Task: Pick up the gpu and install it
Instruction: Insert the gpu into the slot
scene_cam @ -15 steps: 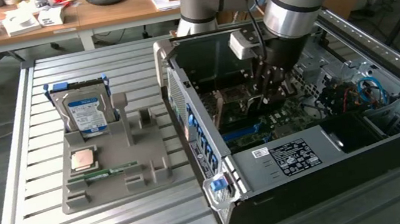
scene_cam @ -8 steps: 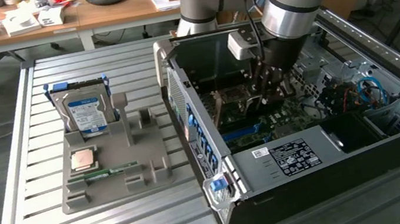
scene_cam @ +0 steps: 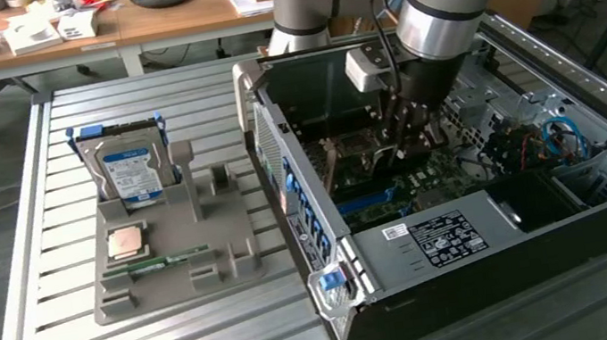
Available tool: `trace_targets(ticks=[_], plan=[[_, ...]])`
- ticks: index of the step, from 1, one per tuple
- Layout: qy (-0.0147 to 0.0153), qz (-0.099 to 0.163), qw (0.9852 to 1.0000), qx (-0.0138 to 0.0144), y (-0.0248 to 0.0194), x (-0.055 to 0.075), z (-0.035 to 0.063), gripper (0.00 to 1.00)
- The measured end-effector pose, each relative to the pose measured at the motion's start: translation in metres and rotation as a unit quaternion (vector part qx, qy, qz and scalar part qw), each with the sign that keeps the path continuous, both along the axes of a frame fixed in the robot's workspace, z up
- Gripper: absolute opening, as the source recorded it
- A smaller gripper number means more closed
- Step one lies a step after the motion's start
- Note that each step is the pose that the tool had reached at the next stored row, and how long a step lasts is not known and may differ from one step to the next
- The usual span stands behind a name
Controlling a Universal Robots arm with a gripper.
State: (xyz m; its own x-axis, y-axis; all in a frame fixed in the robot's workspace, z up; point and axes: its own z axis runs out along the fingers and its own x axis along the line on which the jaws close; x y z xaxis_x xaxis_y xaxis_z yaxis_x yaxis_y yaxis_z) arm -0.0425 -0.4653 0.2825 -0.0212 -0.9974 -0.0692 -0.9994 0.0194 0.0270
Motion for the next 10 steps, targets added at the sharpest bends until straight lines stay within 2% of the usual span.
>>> trace_targets(ticks=[10], plan=[[0.0000, 0.000, 1.0000, 0.0000, 0.0000, 0.0000, -0.0005, 0.26]])
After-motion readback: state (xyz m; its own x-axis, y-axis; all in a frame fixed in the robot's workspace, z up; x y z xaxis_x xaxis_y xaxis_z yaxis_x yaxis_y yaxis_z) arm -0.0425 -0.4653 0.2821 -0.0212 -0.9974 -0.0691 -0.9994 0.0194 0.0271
